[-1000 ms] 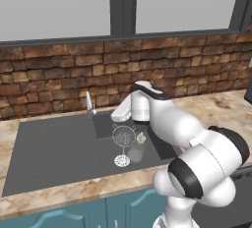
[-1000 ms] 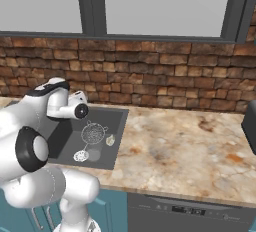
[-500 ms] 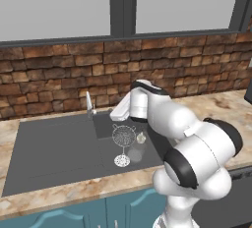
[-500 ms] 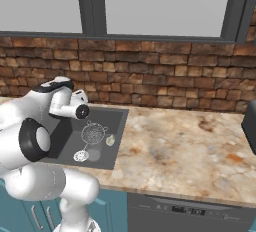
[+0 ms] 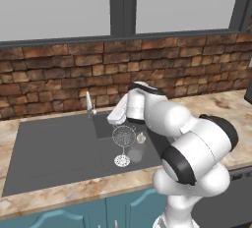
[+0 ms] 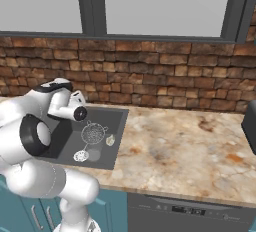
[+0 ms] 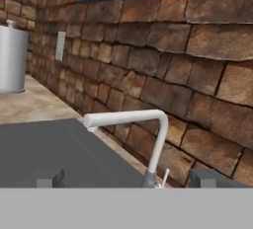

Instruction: Pick the glass cup and strainer and place them in the sink. Then turn on the water.

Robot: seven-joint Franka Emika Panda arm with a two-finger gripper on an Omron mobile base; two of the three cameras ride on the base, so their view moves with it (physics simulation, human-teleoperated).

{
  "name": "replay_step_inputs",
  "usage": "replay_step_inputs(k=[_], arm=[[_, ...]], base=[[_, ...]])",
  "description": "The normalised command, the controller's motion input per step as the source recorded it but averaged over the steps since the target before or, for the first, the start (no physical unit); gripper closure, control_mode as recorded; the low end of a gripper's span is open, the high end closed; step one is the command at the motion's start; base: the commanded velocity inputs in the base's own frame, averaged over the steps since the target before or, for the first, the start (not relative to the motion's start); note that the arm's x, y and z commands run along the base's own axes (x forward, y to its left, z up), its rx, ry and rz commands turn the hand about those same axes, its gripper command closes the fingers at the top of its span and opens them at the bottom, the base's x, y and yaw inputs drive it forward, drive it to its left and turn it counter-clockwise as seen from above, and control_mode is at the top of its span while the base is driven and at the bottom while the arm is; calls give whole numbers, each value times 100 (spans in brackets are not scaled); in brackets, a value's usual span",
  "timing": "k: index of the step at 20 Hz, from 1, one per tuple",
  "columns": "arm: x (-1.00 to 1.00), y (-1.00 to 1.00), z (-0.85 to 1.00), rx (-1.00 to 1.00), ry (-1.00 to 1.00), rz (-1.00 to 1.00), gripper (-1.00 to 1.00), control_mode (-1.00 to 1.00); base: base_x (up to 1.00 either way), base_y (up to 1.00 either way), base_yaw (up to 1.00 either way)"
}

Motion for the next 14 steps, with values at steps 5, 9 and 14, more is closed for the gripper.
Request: replay_step_inputs(k=[5,9,14], arm=[[3,9,-1,-2,0,1,-100,-100],[8,11,-10,-2,0,1,-100,-100],[12,1,-22,-2,0,2,-100,-100]], base=[[0,0,0],[0,0,0],[0,0,0]])
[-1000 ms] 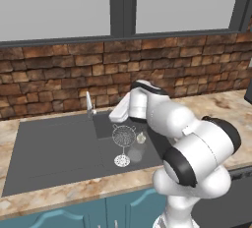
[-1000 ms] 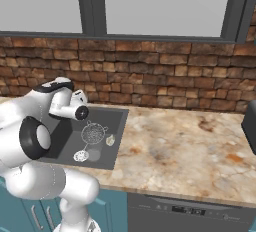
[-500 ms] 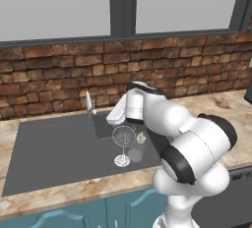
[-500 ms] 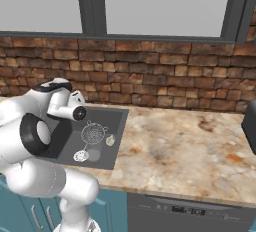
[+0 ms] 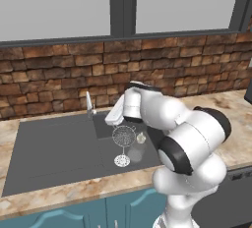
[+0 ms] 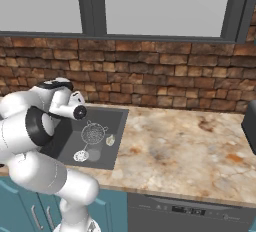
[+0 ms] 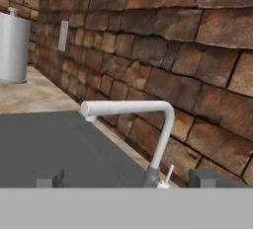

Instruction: Pick the glass cup and strainer and place them in the sink. Then turn on the water.

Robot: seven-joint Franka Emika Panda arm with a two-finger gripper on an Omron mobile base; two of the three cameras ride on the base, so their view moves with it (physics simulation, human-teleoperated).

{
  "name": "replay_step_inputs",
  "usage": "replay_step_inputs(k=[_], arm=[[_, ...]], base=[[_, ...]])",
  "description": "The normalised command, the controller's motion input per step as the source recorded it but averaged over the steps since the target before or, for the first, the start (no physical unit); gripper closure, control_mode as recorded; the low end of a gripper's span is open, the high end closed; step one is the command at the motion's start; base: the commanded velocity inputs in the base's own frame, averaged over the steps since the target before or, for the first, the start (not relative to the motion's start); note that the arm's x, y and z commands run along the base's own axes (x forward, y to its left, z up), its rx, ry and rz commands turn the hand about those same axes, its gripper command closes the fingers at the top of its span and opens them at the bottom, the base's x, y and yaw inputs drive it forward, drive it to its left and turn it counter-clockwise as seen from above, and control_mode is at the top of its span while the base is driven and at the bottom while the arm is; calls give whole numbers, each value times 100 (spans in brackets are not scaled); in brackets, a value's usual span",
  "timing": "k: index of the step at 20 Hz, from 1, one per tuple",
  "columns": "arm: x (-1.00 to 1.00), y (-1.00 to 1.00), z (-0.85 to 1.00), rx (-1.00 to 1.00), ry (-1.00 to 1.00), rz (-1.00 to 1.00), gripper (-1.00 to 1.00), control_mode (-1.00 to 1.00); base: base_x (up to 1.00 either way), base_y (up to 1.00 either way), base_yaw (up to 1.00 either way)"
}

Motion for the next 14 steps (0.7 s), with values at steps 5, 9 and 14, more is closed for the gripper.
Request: replay_step_inputs(k=[5,9,14], arm=[[14,0,-17,0,0,4,-100,-100],[19,0,-11,-1,0,2,-100,-100],[20,1,-15,-3,0,0,-100,-100]], base=[[0,0,0],[0,0,0],[0,0,0]])
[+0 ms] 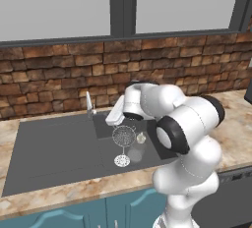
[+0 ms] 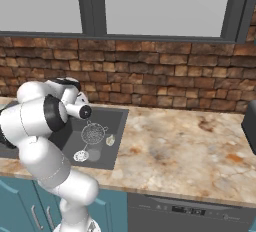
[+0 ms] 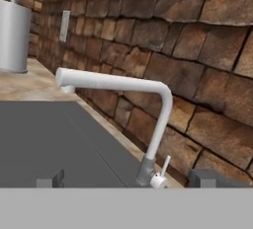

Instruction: Pick the glass cup and strainer and place them in the sink. Then turn on the water.

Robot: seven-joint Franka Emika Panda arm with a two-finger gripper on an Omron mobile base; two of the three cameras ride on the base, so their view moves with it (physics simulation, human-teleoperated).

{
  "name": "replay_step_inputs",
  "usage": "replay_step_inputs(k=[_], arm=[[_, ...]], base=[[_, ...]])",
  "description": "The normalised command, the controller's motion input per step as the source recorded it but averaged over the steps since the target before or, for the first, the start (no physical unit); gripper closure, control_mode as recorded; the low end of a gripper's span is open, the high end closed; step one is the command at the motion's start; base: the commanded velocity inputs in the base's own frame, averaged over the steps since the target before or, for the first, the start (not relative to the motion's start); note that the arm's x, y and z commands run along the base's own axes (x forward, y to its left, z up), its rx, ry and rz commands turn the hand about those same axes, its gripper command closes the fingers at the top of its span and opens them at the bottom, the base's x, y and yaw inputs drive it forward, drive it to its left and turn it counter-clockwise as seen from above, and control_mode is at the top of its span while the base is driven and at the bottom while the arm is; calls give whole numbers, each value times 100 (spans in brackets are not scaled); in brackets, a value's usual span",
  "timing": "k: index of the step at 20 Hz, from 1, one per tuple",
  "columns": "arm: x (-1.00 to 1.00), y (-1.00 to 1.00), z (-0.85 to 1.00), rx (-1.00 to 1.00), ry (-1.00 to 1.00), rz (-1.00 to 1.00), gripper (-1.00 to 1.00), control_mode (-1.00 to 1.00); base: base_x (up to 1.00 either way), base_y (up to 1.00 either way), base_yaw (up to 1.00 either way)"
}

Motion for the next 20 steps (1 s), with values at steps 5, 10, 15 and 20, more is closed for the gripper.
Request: replay_step_inputs(k=[5,10,15,20], arm=[[13,10,-19,-4,0,0,-100,-100],[12,22,-10,-3,0,0,-100,-100],[10,17,-3,-2,0,0,-100,-100],[5,2,-1,-2,0,-5,-100,-100]], base=[[0,0,0],[0,0,0],[0,0,0],[0,0,0]])
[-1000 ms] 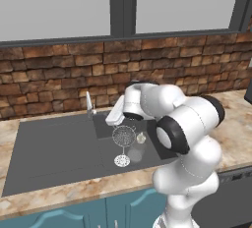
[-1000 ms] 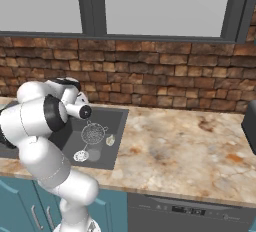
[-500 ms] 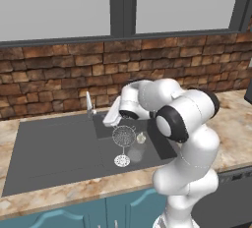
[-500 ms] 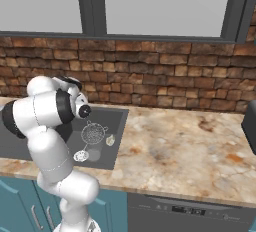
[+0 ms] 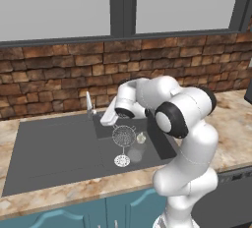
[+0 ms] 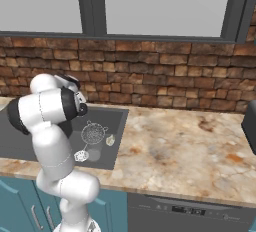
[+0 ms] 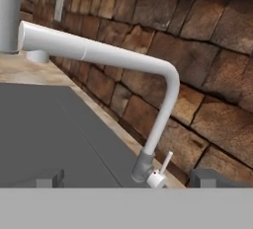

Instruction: Pick the glass cup and strainer and place them in the sink. Then turn on the water.

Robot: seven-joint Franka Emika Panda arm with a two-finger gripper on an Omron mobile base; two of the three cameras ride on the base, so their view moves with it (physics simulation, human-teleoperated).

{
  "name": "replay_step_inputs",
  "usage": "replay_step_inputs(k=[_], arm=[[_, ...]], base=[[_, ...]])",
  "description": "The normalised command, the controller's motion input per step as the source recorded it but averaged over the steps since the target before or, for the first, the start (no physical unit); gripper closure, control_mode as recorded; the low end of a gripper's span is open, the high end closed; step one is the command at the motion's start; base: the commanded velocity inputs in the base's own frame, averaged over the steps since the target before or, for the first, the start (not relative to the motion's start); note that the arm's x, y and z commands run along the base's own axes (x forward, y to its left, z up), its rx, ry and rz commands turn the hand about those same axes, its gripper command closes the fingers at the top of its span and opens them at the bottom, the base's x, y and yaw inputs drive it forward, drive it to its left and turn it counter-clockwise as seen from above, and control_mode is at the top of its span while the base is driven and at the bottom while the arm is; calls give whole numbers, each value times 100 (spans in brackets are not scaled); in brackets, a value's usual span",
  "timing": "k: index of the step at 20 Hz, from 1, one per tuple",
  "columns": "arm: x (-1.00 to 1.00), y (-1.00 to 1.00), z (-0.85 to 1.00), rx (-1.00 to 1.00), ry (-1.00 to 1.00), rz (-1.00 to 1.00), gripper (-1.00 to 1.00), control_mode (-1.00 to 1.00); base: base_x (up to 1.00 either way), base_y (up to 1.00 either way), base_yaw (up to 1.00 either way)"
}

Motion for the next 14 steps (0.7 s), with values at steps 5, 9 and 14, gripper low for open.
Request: replay_step_inputs(k=[5,9,14], arm=[[7,0,0,0,0,-5,-100,-100],[5,0,0,0,0,-2,-100,-100],[4,0,-6,-1,0,-1,-100,-100]], base=[[0,0,0],[0,0,0],[0,0,0]])
